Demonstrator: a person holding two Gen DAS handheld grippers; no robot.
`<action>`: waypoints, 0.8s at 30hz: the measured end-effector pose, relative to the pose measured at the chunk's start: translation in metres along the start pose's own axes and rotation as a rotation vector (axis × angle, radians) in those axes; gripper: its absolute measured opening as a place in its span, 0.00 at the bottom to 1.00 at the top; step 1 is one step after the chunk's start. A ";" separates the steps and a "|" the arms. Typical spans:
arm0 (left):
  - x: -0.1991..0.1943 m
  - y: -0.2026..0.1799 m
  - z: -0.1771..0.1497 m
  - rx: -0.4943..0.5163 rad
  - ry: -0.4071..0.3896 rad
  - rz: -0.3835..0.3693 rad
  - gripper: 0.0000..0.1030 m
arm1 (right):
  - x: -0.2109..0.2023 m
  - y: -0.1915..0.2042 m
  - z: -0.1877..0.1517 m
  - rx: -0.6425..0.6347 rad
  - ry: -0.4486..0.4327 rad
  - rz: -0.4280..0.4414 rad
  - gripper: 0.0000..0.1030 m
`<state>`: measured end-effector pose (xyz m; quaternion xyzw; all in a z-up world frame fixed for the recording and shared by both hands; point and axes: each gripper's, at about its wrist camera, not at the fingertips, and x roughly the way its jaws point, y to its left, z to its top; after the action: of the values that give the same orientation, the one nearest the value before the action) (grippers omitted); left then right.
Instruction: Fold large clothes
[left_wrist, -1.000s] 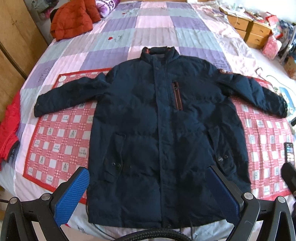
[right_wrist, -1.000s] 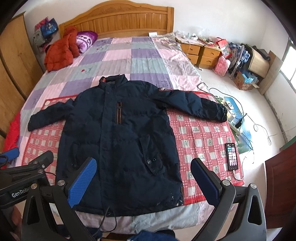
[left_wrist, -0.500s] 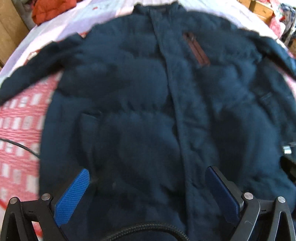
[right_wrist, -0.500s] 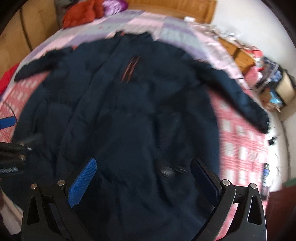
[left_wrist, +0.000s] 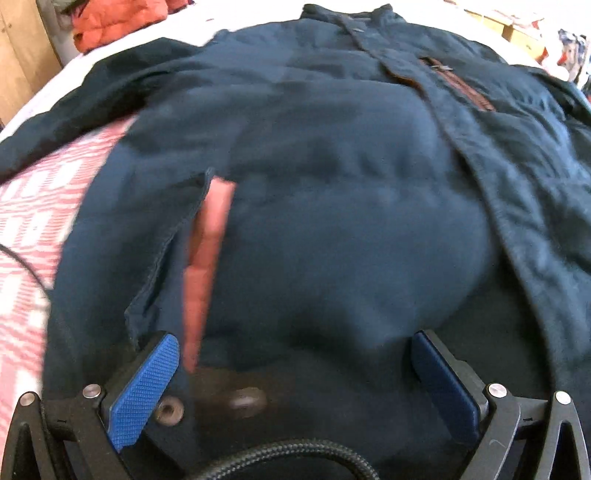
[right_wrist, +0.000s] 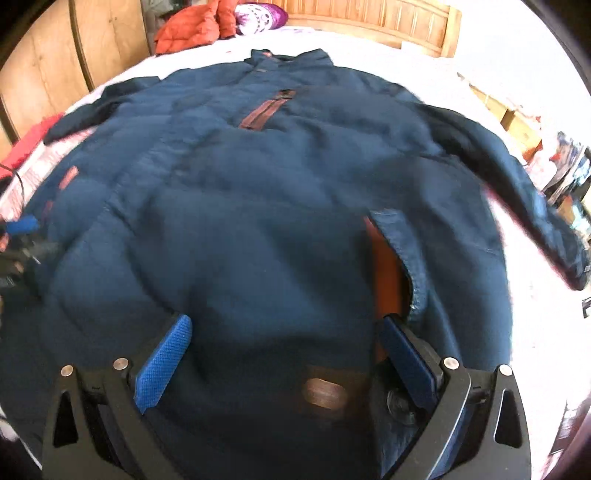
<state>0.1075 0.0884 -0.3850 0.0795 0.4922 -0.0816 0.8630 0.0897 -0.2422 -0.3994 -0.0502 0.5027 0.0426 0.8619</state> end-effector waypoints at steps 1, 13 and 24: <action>-0.001 0.009 0.000 0.005 -0.002 0.016 1.00 | -0.003 -0.010 -0.003 -0.002 0.003 -0.012 0.98; -0.017 0.083 -0.010 -0.123 0.071 0.137 1.00 | -0.038 -0.013 -0.001 -0.115 0.025 0.074 0.79; 0.056 0.004 0.203 -0.085 -0.079 -0.034 1.00 | 0.054 0.037 0.196 -0.161 -0.083 0.053 0.82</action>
<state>0.3068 0.0448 -0.3308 0.0314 0.4622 -0.0783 0.8827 0.2805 -0.1789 -0.3520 -0.1041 0.4627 0.1078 0.8738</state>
